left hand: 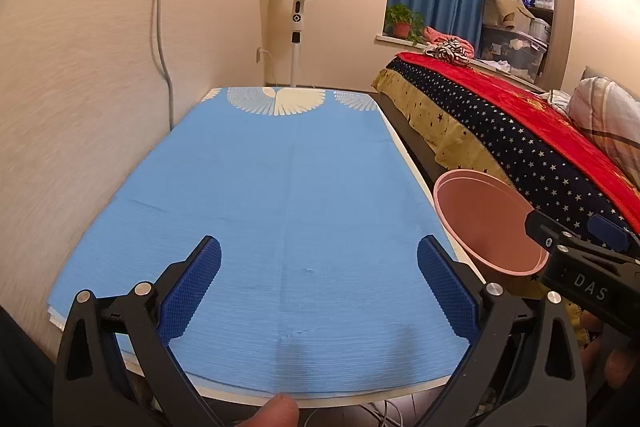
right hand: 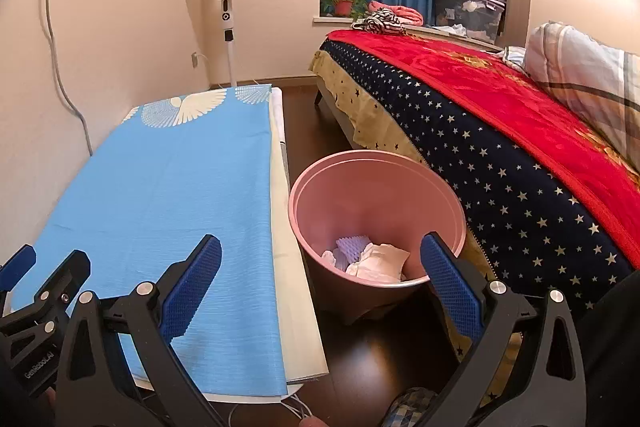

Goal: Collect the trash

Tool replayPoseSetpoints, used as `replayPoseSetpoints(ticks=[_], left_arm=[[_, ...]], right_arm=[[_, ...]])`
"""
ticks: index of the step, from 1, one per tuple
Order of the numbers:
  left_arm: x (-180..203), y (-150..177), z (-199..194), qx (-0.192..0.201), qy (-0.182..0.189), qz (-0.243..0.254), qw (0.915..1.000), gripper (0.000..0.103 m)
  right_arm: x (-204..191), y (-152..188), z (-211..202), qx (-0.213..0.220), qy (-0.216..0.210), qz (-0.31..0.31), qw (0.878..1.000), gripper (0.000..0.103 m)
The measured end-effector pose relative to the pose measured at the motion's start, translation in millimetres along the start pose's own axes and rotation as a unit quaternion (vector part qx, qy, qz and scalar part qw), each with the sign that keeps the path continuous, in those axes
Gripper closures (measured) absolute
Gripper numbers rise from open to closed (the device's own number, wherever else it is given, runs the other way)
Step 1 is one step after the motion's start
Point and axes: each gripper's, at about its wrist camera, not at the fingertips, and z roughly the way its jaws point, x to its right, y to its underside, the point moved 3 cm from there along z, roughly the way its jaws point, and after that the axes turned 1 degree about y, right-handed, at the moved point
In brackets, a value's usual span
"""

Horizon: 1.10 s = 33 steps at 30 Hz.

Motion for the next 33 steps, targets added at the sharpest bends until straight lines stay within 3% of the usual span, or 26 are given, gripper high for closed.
replayPoseSetpoints(ticks=[33], left_arm=[[-2.3, -0.6, -0.3, -0.002, -0.005, -0.002, 1.0, 0.008]], right_arm=[[-6.1, 1.7, -6.6, 0.011, 0.002, -0.015, 1.0, 0.005]])
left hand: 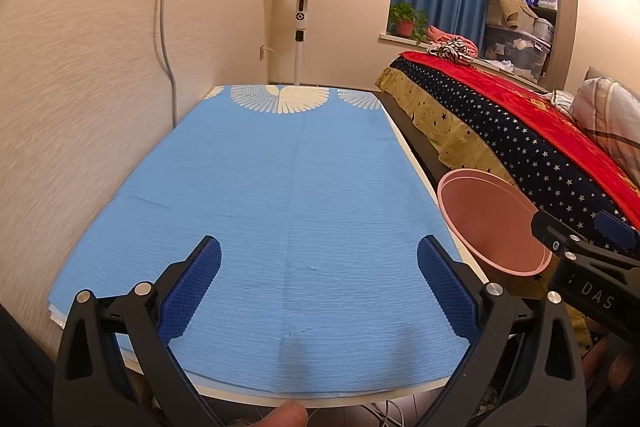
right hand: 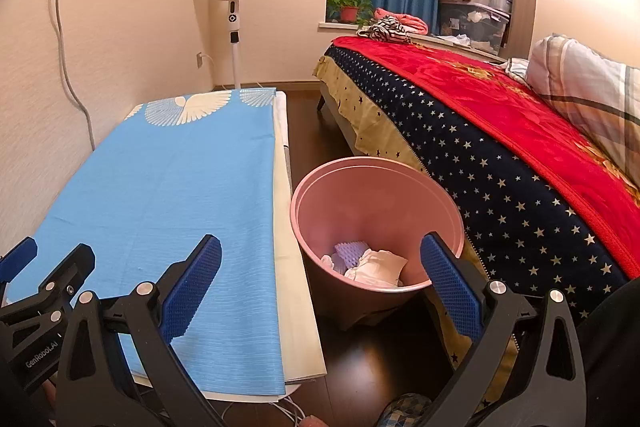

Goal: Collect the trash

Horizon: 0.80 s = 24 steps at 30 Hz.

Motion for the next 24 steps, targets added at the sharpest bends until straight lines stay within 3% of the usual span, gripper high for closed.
replayPoseSetpoints(ticks=[24], left_arm=[[1.2, -0.5, -0.5, 0.001, 0.003, 0.002, 1.0, 0.008]], right_arm=[[-0.9, -0.1, 0.2, 0.0, 0.0, -0.001, 1.0, 0.005]])
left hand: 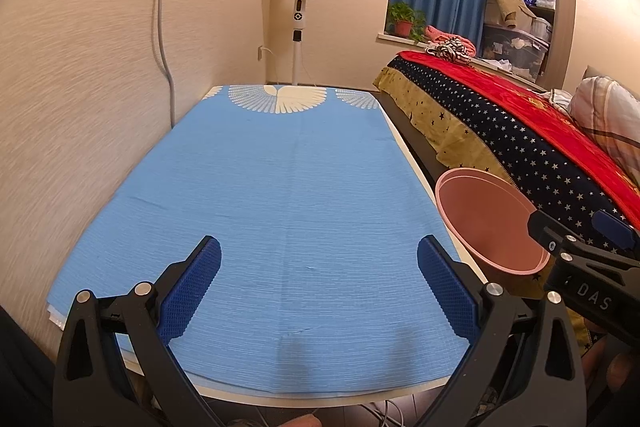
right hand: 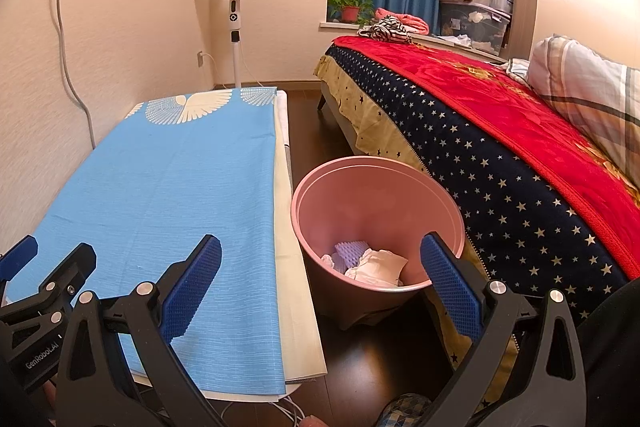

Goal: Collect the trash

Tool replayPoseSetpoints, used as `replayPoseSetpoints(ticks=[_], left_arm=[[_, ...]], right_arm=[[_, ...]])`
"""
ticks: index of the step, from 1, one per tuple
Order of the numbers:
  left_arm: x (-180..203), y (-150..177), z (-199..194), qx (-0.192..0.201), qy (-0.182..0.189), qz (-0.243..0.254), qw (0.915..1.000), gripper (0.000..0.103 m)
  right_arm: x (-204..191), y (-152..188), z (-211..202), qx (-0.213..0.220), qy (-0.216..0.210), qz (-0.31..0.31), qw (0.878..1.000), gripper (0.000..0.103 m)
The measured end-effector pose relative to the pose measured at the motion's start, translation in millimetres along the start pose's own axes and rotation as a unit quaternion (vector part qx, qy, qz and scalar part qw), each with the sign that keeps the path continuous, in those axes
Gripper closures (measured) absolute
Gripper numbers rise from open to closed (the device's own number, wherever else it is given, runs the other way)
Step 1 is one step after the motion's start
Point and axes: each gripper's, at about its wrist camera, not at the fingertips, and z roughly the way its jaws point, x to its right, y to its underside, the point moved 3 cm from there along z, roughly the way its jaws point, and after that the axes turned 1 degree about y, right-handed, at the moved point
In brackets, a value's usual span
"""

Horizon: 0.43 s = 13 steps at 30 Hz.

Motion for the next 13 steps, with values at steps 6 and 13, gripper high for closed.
replayPoseSetpoints(ticks=[6, 13], left_arm=[[3.6, 0.6, -2.6, 0.006, -0.001, 0.009, 0.9999, 0.008], [1.3, -0.2, -0.2, 0.001, -0.013, 0.009, 0.9999, 0.008]], right_arm=[[0.1, -0.2, 0.0, 0.0, 0.0, 0.0, 1.0, 0.005], [0.2, 0.6, 1.6, -0.002, 0.0, -0.001, 1.0, 0.005]])
